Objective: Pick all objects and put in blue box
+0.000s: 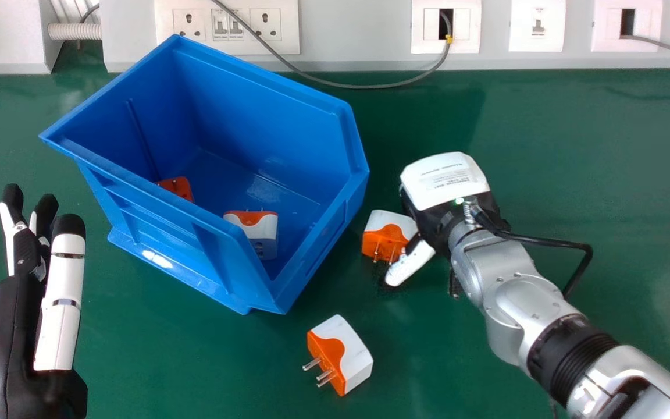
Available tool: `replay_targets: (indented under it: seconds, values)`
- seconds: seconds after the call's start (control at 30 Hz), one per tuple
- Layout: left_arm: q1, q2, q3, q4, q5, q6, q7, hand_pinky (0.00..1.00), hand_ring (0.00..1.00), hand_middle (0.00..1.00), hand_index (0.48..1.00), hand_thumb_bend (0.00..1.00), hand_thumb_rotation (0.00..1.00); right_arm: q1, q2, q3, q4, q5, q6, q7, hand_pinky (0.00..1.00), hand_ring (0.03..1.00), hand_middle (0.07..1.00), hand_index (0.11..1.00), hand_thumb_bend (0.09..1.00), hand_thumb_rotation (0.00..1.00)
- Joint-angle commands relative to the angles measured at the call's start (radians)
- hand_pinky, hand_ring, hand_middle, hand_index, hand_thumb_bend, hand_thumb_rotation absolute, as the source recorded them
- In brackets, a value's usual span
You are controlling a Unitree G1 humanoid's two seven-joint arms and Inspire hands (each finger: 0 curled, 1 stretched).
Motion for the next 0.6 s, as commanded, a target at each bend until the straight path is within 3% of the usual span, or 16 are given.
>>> replay_targets:
  seconds: [0.0,0.2,0.33,0.4,0.43,0.5,0.53,0.57]
  values:
    - [0.004,-0.001,0.009,-0.006,-0.001,-0.027,0.000,1.00,1.00,1.00,1.000,0.30,0.81,-0.002,0.038,0.011,0.002,0.022,-0.041,0.030,0.38,0.479,0.509,0.484,0.913,0.59]
    - [0.003,-0.004,0.012,0.011,-0.014,-0.048,-0.007,1.00,1.00,1.00,1.000,0.30,0.81,-0.004,0.050,-0.002,-0.010,0.037,-0.039,0.028,0.42,0.504,0.530,0.488,0.920,0.57]
    - [0.002,-0.003,0.014,0.012,-0.019,-0.045,-0.004,1.00,1.00,1.00,1.000,0.30,0.80,-0.016,0.062,0.005,-0.008,0.025,-0.026,0.034,0.44,0.525,0.570,0.554,0.915,0.60]
    - [0.007,-0.004,0.013,0.006,-0.021,-0.044,-0.004,1.00,1.00,1.00,1.000,0.30,0.81,-0.026,0.071,0.005,0.005,0.026,-0.016,0.045,0.42,0.507,0.546,0.538,0.901,0.61]
    - [0.009,-0.005,0.013,0.003,-0.021,-0.046,-0.004,1.00,1.00,1.00,1.000,0.30,0.81,-0.028,0.076,-0.001,0.010,0.032,-0.012,0.045,0.44,0.524,0.560,0.555,0.874,0.58]
    - [0.012,-0.005,0.015,0.003,-0.029,-0.049,-0.007,1.00,1.00,1.00,1.000,0.28,0.79,-0.032,0.075,-0.008,0.015,0.043,-0.014,0.055,0.49,0.590,0.620,0.611,0.739,0.43]
    - [0.013,-0.005,0.015,0.003,-0.031,-0.051,-0.009,1.00,1.00,1.00,1.000,0.29,0.78,-0.032,0.072,-0.012,0.016,0.048,-0.024,0.057,0.50,0.601,0.626,0.605,0.622,0.34]
    - [0.013,-0.006,0.017,0.005,-0.034,-0.052,-0.010,1.00,1.00,1.00,1.000,0.29,0.77,-0.032,0.069,-0.018,0.020,0.055,-0.035,0.053,0.48,0.589,0.622,0.565,0.579,0.26]
